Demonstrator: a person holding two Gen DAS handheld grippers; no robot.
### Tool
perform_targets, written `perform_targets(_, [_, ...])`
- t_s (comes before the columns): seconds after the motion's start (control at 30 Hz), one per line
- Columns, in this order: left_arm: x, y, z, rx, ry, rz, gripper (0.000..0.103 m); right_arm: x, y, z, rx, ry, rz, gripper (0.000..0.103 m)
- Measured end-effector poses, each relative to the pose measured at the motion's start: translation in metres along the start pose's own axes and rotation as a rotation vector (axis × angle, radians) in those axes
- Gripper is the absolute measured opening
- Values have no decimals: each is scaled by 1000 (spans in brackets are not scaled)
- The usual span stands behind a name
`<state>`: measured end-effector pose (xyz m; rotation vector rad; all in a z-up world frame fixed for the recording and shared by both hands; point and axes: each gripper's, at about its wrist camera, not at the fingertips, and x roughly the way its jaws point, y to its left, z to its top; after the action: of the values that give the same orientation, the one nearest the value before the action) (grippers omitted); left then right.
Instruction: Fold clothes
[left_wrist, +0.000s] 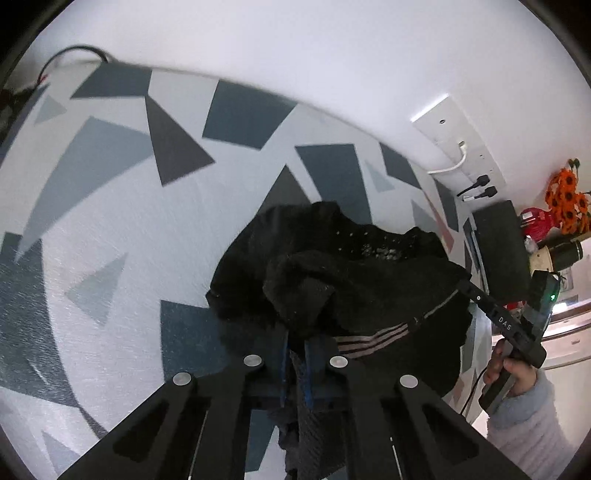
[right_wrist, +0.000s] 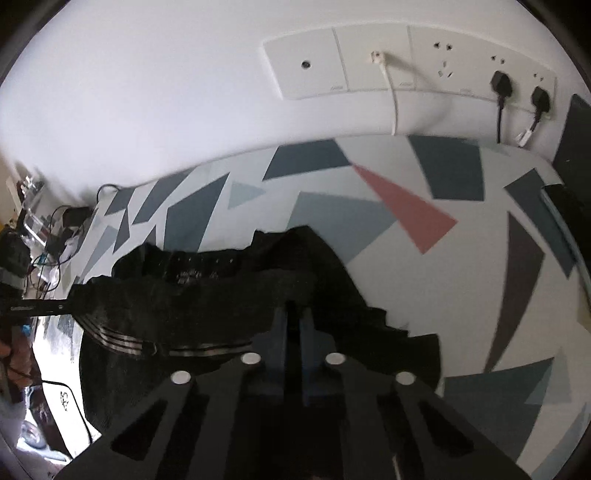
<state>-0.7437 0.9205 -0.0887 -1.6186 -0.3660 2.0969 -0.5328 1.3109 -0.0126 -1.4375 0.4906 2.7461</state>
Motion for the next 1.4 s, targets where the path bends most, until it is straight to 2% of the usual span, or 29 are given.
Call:
perform_targets(0.17, [-7, -1, 13, -25, -32, -39, 5, -21, -1, 4, 23, -56, -7, 2])
perform_targets(0.27, [-5, -2, 32, -46, -61, -54, 5, -31, -4, 12, 50, -85, -3, 2])
perform_targets(0.33, [0, -3, 47, -48, -81, -46, 5, -27, -3, 20, 24, -67, -14, 2])
perform_targets(0.43, [11, -1, 70, -75, -89, -36, 5, -13, 4, 24, -36, 15, -23, 4])
perform_targets(0.5, [22, 3, 83, -109, -75, -33, 5, -5, 6, 20, -51, 53, -9, 9])
perform_targets(0.57, [28, 2, 89, -87, -91, -15, 5, 2, 7, 13, -54, 71, -6, 25])
perform_targets(0.6, [29, 2, 90, -67, -101, -4, 6, 5, 8, 9, -56, 76, -2, 29])
perform_targets(0.67, [34, 1, 92, -44, -89, 4, 14, 10, 12, 4, -60, 82, 13, 37])
perform_targets(0.73, [38, 1, 92, -24, -63, -7, 20, 15, 14, 1, -65, 89, 10, 38])
perform_targets(0.83, [39, 2, 95, -10, -45, 1, 21, 24, 13, 2, -46, 92, -13, 36])
perform_targets(0.87, [39, 5, 96, -22, -37, -6, 21, 25, 11, 3, -26, 85, -13, 13])
perform_targets(0.9, [38, 8, 97, -36, -31, -18, 21, 24, 8, 5, -2, 76, -9, 4])
perform_targets(0.97, [38, 11, 99, -49, -18, -33, 21, 15, 4, 11, 44, 41, 1, 4])
perform_targets(1.03, [40, 9, 102, -17, 5, -22, 21, 7, -1, 21, 75, 6, 3, 4])
perform_targets(1.13, [47, -6, 107, 114, 54, 78, 21, 0, -10, 39, 115, -43, -31, 4])
perform_targets(1.2, [54, -16, 111, 204, 101, 130, 21, 4, -22, 53, 169, -44, -64, 4])
perform_targets(1.27, [60, -19, 116, 253, 132, 175, 21, 12, -35, 65, 223, -30, -111, 5])
perform_targets(1.37, [60, -20, 127, 292, 136, 217, 21, 13, -34, 73, 223, -5, -86, 6])
perform_targets(1.4, [58, -18, 131, 284, 135, 211, 21, 12, -28, 73, 187, 0, -57, 7])
